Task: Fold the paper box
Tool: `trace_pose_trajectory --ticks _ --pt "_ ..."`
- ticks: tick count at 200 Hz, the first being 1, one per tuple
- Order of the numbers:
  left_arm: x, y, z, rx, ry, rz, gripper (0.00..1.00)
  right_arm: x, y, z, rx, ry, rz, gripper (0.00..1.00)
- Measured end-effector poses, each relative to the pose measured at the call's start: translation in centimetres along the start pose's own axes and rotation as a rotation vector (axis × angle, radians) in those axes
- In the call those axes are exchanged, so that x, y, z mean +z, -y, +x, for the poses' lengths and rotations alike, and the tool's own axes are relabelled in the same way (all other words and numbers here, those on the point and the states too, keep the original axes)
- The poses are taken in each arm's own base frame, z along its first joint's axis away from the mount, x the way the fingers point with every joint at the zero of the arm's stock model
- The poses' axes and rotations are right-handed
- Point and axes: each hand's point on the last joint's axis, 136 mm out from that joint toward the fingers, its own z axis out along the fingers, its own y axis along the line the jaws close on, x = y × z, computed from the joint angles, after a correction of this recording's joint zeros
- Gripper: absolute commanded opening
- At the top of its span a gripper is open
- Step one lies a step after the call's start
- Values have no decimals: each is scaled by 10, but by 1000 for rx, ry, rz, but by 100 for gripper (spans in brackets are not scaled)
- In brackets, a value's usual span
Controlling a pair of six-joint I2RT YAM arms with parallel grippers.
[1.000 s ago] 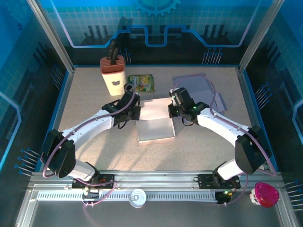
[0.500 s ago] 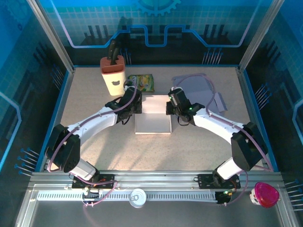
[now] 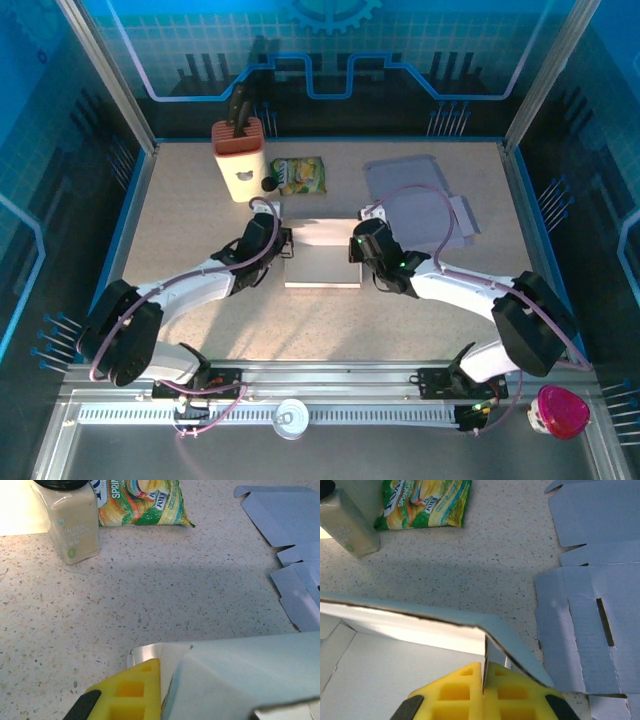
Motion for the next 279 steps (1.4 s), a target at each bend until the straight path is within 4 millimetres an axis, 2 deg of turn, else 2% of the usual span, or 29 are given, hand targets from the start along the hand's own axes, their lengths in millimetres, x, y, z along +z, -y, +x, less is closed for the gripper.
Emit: trace_pose_trajectory --ticks 77,135,203,235,260,279 --pt "-9 14 18 60 61 90 0 -8 8 16 -25 122 2 0" --pt "-15 14 29 93 127 100 0 -16 8 25 -55 154 17 0" --pt "-17 21 38 117 176 87 0 -24 13 33 -59 121 34 10" --pt "-18 23 43 127 189 73 0 -27 11 43 -57 73 18 27" --pt "-20 26 44 139 197 71 0 -33 3 42 -24 41 -23 55" --pt "-21 29 46 146 198 76 0 -42 -5 41 -1 11 -68 70"
